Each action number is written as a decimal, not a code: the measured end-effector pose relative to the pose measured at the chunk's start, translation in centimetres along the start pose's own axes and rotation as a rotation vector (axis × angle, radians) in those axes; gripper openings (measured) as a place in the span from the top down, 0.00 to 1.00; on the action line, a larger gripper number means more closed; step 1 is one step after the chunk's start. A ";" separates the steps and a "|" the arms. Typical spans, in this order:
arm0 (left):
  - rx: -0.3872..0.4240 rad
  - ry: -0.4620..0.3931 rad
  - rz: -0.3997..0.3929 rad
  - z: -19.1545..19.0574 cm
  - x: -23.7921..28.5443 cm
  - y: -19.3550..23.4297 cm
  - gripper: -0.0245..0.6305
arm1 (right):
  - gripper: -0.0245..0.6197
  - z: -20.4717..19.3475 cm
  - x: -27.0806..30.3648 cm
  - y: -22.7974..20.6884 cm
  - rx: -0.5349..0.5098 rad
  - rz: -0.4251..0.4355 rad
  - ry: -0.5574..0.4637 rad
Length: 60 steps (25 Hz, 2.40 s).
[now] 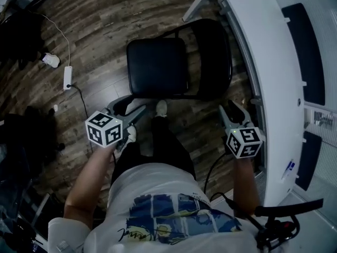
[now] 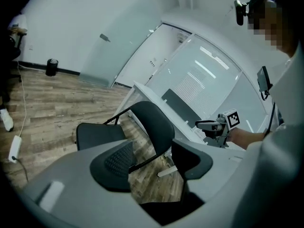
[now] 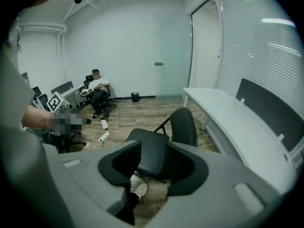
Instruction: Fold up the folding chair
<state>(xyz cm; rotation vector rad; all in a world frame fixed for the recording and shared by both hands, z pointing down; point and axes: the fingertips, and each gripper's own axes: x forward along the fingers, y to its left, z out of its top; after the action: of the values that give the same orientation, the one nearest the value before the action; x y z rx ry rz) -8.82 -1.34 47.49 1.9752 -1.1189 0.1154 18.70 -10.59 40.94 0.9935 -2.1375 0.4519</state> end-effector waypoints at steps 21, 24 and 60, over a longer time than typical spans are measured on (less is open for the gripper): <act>-0.286 0.081 0.201 -9.1 13.3 18.5 0.44 | 0.64 -6.1 13.9 -13.8 0.243 -0.029 0.133; -0.304 0.080 0.231 -10.3 14.0 21.5 0.42 | 0.64 -5.9 14.9 -13.7 0.240 -0.010 0.126; -0.576 0.037 0.029 -19.9 22.8 35.9 0.35 | 0.64 -5.3 18.5 -12.7 0.230 -0.022 0.044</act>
<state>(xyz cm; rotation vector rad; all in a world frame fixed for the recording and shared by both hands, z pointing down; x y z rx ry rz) -15.86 -11.34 92.85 1.4378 -1.0166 -0.1426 22.79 -25.15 58.33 1.1220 -2.0655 0.7151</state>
